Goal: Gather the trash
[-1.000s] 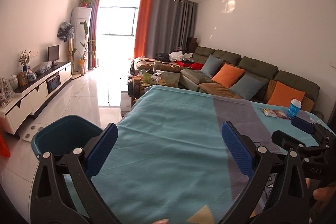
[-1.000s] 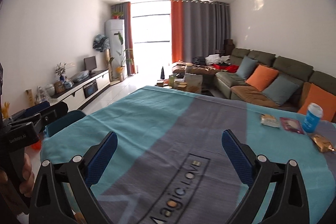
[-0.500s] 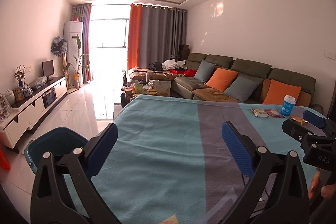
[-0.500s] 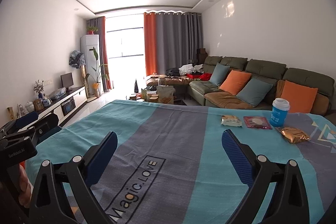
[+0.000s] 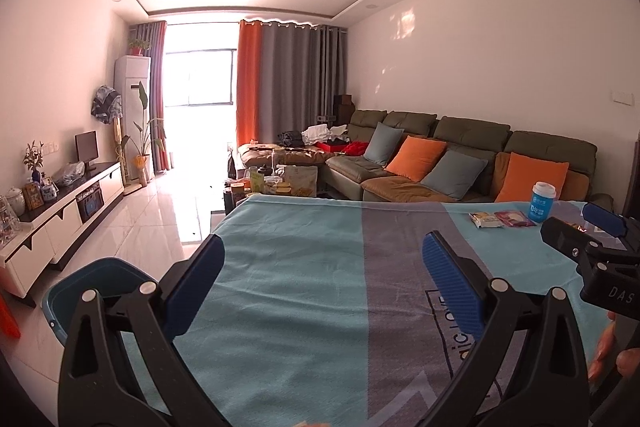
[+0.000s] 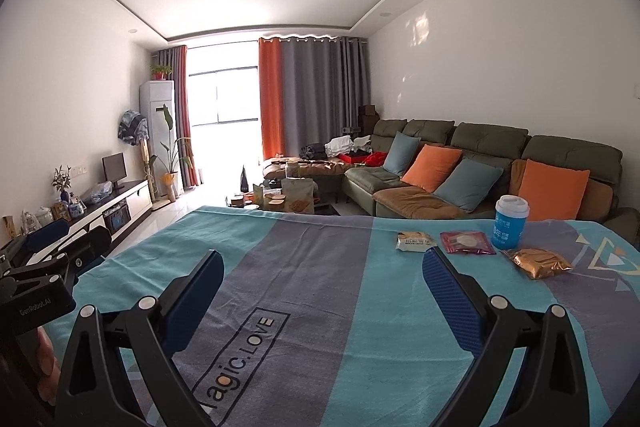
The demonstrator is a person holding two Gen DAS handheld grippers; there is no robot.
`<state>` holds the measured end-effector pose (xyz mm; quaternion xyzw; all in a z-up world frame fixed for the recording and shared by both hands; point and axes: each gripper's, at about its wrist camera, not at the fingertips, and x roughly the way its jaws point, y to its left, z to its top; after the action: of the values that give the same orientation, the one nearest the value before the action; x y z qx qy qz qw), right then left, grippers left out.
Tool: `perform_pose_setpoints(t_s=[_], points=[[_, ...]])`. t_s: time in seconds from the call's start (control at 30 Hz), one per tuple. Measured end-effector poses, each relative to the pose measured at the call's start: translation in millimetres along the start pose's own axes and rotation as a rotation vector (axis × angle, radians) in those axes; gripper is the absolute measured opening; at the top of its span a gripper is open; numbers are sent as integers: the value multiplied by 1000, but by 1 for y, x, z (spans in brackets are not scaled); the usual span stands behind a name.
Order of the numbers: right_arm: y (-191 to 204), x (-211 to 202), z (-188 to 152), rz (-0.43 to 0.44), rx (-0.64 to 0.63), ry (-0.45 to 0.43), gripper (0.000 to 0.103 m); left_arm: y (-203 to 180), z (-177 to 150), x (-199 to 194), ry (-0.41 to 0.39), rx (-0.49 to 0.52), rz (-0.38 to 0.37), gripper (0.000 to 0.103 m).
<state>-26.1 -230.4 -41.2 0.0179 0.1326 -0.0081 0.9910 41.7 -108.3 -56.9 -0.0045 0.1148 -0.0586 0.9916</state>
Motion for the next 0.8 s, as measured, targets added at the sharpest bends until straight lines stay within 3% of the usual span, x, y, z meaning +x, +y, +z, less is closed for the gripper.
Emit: perform_pose_setpoints(t_s=[0.8], points=[[-6, -3, 3, -16, 12, -14, 96, -2, 2, -5, -28, 9, 10, 97]])
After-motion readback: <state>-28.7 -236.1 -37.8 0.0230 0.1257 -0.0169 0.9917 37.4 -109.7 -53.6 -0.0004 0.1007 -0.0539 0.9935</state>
